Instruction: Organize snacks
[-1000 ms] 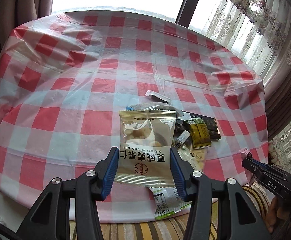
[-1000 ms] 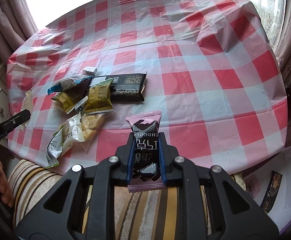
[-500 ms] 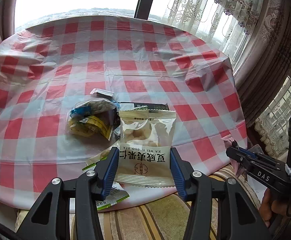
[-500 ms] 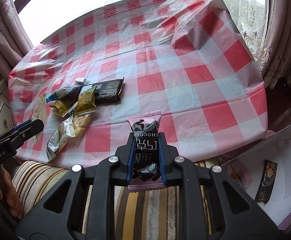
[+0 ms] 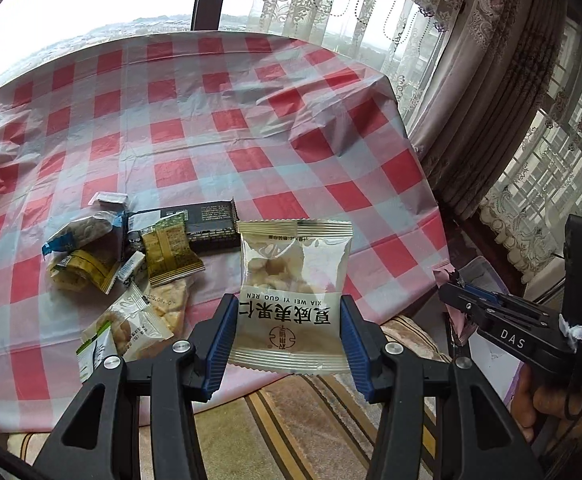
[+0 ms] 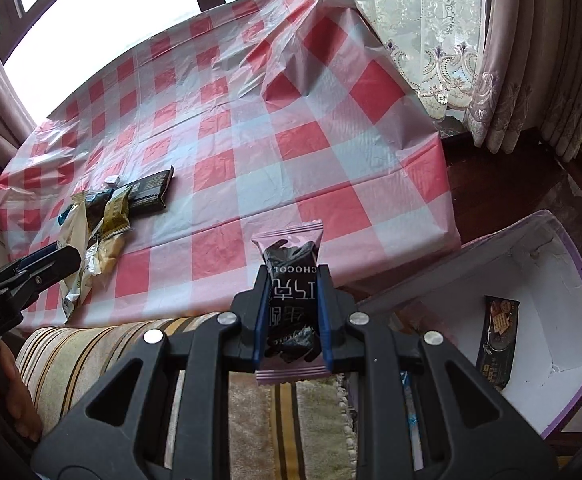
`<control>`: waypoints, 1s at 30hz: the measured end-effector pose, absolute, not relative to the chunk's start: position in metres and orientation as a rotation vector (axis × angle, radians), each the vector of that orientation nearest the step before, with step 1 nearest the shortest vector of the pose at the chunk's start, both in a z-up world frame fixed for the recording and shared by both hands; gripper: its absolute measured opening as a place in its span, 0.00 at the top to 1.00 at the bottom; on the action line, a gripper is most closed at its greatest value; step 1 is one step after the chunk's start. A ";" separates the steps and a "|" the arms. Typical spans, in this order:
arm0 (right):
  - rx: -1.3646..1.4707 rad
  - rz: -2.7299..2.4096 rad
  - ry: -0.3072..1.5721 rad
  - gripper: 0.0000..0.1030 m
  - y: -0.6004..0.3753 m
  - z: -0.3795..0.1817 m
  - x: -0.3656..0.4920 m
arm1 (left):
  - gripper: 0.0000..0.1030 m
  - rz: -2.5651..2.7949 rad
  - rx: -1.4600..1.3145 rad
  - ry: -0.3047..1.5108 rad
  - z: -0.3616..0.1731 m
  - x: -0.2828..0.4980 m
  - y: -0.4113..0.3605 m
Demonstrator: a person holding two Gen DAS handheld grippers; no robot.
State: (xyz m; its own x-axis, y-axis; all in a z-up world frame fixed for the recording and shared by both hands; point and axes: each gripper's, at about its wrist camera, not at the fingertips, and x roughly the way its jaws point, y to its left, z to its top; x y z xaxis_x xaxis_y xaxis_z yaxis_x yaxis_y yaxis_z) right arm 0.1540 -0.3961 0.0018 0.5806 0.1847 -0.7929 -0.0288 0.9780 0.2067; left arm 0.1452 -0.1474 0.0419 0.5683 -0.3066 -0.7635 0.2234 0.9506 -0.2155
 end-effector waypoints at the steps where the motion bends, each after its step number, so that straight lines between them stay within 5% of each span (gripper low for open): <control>1: 0.184 0.112 0.945 0.76 -0.403 0.000 0.153 | 0.50 -0.323 -0.092 0.917 0.042 0.146 -0.153; 26: 0.331 -0.124 0.973 0.73 -0.530 -0.034 0.129 | 0.50 -0.675 0.061 1.041 0.025 0.133 -0.315; 28: 0.332 -0.138 0.974 0.71 -0.532 -0.034 0.129 | 0.49 -0.712 0.053 1.050 0.025 0.132 -0.322; 30: 0.338 -0.147 0.973 0.56 -0.535 -0.034 0.129 | 0.46 -0.730 0.057 1.068 0.023 0.130 -0.327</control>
